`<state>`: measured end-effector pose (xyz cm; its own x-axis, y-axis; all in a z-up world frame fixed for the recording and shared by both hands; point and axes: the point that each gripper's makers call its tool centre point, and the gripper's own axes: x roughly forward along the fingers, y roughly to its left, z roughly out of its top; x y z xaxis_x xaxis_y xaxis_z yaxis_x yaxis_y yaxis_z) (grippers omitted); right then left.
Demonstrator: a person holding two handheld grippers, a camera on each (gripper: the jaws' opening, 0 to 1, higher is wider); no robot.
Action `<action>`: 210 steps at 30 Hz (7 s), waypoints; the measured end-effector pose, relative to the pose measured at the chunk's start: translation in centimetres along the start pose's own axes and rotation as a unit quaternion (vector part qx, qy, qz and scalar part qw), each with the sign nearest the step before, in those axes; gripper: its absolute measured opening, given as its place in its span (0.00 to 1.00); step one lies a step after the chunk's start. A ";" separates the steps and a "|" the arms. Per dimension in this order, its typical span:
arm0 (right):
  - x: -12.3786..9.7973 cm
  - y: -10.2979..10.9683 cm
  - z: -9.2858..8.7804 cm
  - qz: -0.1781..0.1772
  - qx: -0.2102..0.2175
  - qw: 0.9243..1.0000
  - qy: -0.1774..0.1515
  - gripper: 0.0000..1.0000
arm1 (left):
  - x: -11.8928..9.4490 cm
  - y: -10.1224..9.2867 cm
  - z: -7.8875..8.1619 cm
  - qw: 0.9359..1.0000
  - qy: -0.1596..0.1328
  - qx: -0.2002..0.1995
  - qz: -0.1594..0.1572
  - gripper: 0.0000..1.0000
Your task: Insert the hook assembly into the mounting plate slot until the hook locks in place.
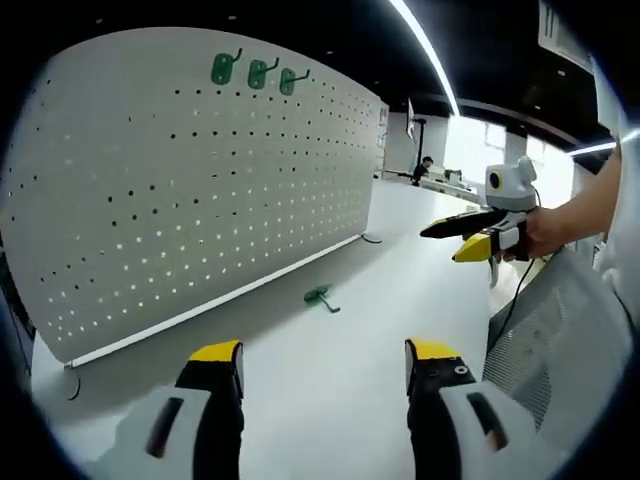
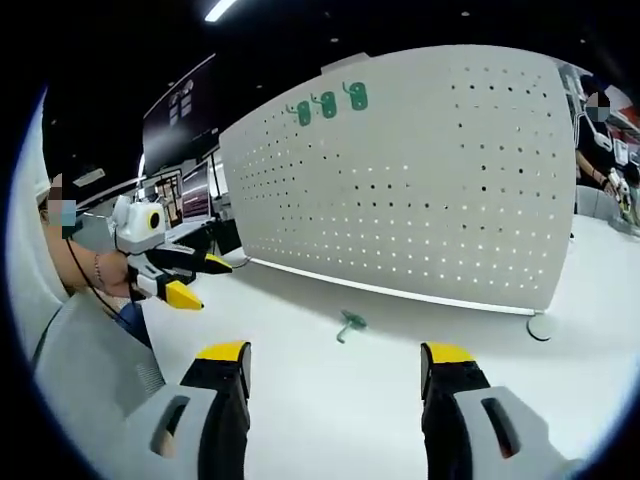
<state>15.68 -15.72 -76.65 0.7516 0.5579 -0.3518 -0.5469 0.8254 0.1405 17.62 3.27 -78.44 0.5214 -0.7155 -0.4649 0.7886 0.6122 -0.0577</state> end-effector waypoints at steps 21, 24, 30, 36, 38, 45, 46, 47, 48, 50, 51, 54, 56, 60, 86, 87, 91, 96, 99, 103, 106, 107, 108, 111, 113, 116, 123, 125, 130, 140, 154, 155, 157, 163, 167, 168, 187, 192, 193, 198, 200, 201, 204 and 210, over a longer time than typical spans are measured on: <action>0.1 0.2 -0.3 0.004 -0.012 1.000 0.007 0.66 | 2.7 1.6 2.0 0.994 0.054 0.092 -0.037 0.67; 0.1 0.3 -0.2 0.005 -0.014 1.000 0.006 0.66 | 3.0 1.7 2.3 0.992 0.062 0.104 -0.043 0.67; 0.1 0.2 -0.2 0.004 -0.015 1.000 0.006 0.66 | 3.7 2.0 2.8 0.989 0.071 0.122 -0.052 0.67; 0.1 0.4 -0.2 0.006 -0.018 1.000 0.008 0.66 | 4.2 2.4 3.4 0.986 0.079 0.138 -0.060 0.67; 0.1 0.4 -0.2 0.006 -0.019 1.000 0.008 0.66 | 4.4 2.5 3.5 0.984 0.082 0.142 -0.064 0.67; 0.1 0.5 -0.3 0.008 -0.020 1.000 0.010 0.66 | 5.1 2.5 3.7 0.979 0.099 0.154 -0.087 0.67; 0.1 0.5 -0.3 0.008 -0.019 1.000 0.011 0.66 | 5.2 2.5 3.7 0.979 0.101 0.156 -0.089 0.67; 0.0 0.5 -0.3 0.007 -0.019 1.000 0.010 0.66 | 5.4 2.6 3.7 0.978 0.105 0.158 -0.089 0.67; 0.0 0.5 -0.2 0.007 -0.019 1.000 0.010 0.66 | 5.5 2.7 3.6 0.977 0.110 0.159 -0.091 0.67; 0.0 0.4 -0.3 0.007 -0.018 1.000 0.010 0.66 | 5.8 2.7 3.6 0.976 0.113 0.160 -0.096 0.67; 0.0 0.4 -0.3 0.007 -0.018 1.000 0.010 0.66 | 6.0 2.7 3.6 0.975 0.115 0.161 -0.097 0.67; 0.0 0.4 -0.3 0.007 -0.016 1.000 0.010 0.66 | 6.3 2.7 3.6 0.974 0.120 0.160 -0.104 0.68; -0.1 0.4 -0.3 0.008 -0.016 1.000 0.009 0.66 | 6.5 2.6 3.6 0.973 0.123 0.163 -0.107 0.68; -0.1 0.4 -0.3 0.007 -0.014 1.000 0.009 0.66 | 7.0 2.6 3.5 0.971 0.128 0.166 -0.114 0.67; 0.0 0.9 -0.7 0.018 -0.010 1.000 0.018 0.68 | 10.7 1.8 3.1 0.941 0.168 0.235 -0.179 0.65; 0.0 0.9 -0.8 0.019 -0.010 1.000 0.018 0.68 | 10.8 1.8 3.0 0.939 0.170 0.240 -0.180 0.64; -0.1 0.8 -0.8 0.018 -0.008 1.000 0.020 0.68 | 11.4 1.6 2.9 0.932 0.177 0.253 -0.189 0.64; -0.1 0.9 -0.8 0.018 -0.008 1.000 0.020 0.68 | 12.3 1.2 2.7 0.920 0.188 0.277 -0.203 0.63; -0.2 0.8 -0.8 0.016 -0.007 1.000 0.020 0.68 | 12.7 1.1 2.7 0.916 0.191 0.285 -0.208 0.63; -0.1 0.9 -0.9 0.019 -0.009 1.000 0.022 0.68 | 13.0 0.8 2.6 0.905 0.198 0.303 -0.223 0.63; 0.0 1.0 -1.0 0.020 -0.008 0.999 0.024 0.68 | 13.2 0.9 2.4 0.898 0.204 0.315 -0.230 0.63; 0.0 1.0 -1.0 0.021 -0.009 0.999 0.024 0.68 | 13.3 0.9 2.4 0.897 0.205 0.317 -0.230 0.63; 0.0 1.1 -1.0 0.021 -0.009 0.999 0.025 0.68 | 13.5 1.0 2.4 0.896 0.207 0.318 -0.230 0.63; 0.0 1.1 -1.1 0.022 -0.011 0.999 0.028 0.68 | 13.7 1.1 2.2 0.888 0.215 0.329 -0.237 0.63; 0.0 1.2 -1.2 0.023 -0.011 0.999 0.030 0.68 | 13.7 1.1 2.0 0.882 0.221 0.337 -0.244 0.63; 0.1 1.2 -1.4 0.025 -0.013 0.999 0.032 0.68 | 13.7 1.2 1.4 0.868 0.235 0.356 -0.253 0.63; 0.0 1.1 -1.4 0.022 -0.011 0.999 0.033 0.68 | 14.2 1.7 0.8 0.857 0.250 0.371 -0.258 0.62; 0.1 1.1 -1.4 0.022 -0.010 0.999 0.033 0.68 | 14.3 1.6 0.5 0.853 0.253 0.373 -0.261 0.62; 0.0 1.1 -1.4 0.022 -0.010 0.999 0.033 0.67 | 14.9 1.7 0.5 0.856 0.254 0.366 -0.264 0.61; 0.2 1.1 -1.5 0.023 -0.011 0.999 0.035 0.67 | 16.4 1.6 -0.1 0.853 0.261 0.361 -0.273 0.59; 0.1 1.1 -1.7 0.022 -0.006 0.999 0.040 0.68 | 17.3 1.7 -1.3 0.852 0.279 0.345 -0.278 0.54; 0.1 1.0 -1.7 0.021 -0.006 0.999 0.040 0.68 | 17.4 1.8 -1.5 0.852 0.283 0.344 -0.277 0.54; 0.1 1.0 -1.8 0.021 -0.006 0.999 0.042 0.67 | 17.5 1.8 -1.6 0.851 0.282 0.347 -0.275 0.53; 0.0 0.9 -1.7 0.017 -0.012 0.999 0.043 0.66 | 17.7 1.7 -1.7 0.854 0.283 0.337 -0.276 0.51; 0.1 1.1 -1.7 0.019 -0.024 0.999 0.045 0.64 | 17.7 1.4 -1.7 0.863 0.281 0.316 -0.277 0.46; 0.1 1.0 -1.6 0.019 -0.023 0.999 0.043 0.64 | 17.8 1.5 -1.6 0.866 0.279 0.312 -0.273 0.44; -0.1 0.5 -1.4 0.011 -0.009 0.999 0.036 0.61 | 18.6 1.5 -1.2 0.876 0.279 0.300 -0.254 0.18; -0.1 0.4 -1.4 0.008 -0.010 0.999 0.035 0.61 | 18.7 1.6 -1.1 0.880 0.275 0.297 -0.249 0.15; -0.1 0.4 -1.4 0.008 -0.009 0.999 0.035 0.61 | 18.7 1.6 -1.2 0.880 0.275 0.298 -0.249 0.15; -0.1 0.4 -1.3 0.009 -0.007 0.999 0.034 0.61 | 18.7 1.5 -1.1 0.882 0.273 0.297 -0.244 0.10; -0.1 0.4 -1.3 0.008 -0.005 0.999 0.034 0.61 | 18.7 1.6 -1.1 0.884 0.272 0.294 -0.241 0.08; -0.2 0.3 -1.3 0.007 -0.004 0.999 0.033 0.61 | 18.8 1.6 -1.1 0.885 0.272 0.293 -0.240 0.07; -0.2 0.2 -1.3 0.006 -0.001 0.999 0.032 0.61 | 18.8 1.7 -1.1 0.884 0.270 0.296 -0.240 0.06; -0.2 0.2 -1.3 0.006 0.001 0.999 0.032 0.61 | 18.8 1.7 -1.1 0.886 0.270 0.292 -0.237 0.04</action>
<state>14.94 -15.77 -77.77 0.7197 0.5614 -0.4085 -0.5551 0.8187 0.1470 28.45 -8.76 -88.27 -0.0219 -0.4843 -0.8746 0.9937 -0.1064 0.0340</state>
